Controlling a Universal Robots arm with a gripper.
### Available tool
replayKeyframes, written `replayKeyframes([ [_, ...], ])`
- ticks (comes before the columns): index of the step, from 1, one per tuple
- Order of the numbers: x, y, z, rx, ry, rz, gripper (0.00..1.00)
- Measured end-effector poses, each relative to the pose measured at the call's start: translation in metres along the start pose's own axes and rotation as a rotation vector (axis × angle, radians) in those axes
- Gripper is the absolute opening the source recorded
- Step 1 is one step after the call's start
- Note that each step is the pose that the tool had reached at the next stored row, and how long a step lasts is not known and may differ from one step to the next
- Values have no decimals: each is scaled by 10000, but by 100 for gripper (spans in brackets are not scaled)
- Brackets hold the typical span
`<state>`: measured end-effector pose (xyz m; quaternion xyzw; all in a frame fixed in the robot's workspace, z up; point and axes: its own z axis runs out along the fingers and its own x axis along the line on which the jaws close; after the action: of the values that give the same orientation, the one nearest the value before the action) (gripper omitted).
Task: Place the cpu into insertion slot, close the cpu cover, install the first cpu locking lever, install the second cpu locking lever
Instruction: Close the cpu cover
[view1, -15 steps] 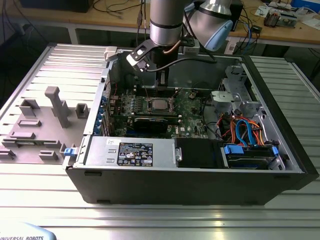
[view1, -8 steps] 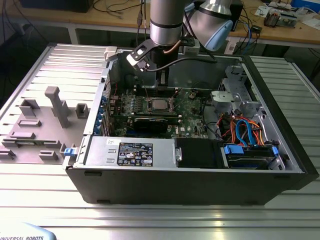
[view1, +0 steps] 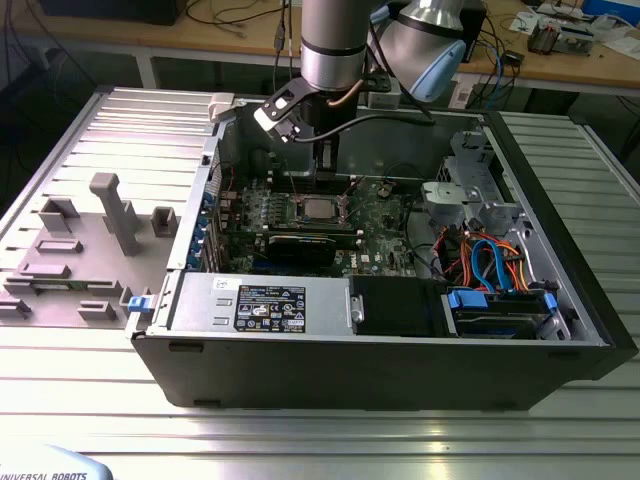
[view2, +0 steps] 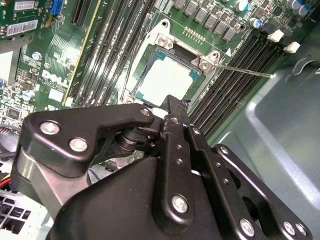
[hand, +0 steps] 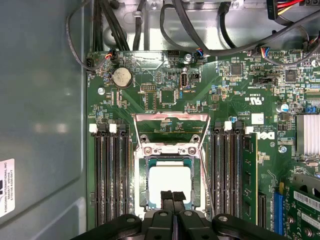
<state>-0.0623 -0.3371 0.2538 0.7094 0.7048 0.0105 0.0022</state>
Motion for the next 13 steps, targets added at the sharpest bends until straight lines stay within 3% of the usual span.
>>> replayKeyframes([
  [13,1,2,-99,0,0,0,11],
])
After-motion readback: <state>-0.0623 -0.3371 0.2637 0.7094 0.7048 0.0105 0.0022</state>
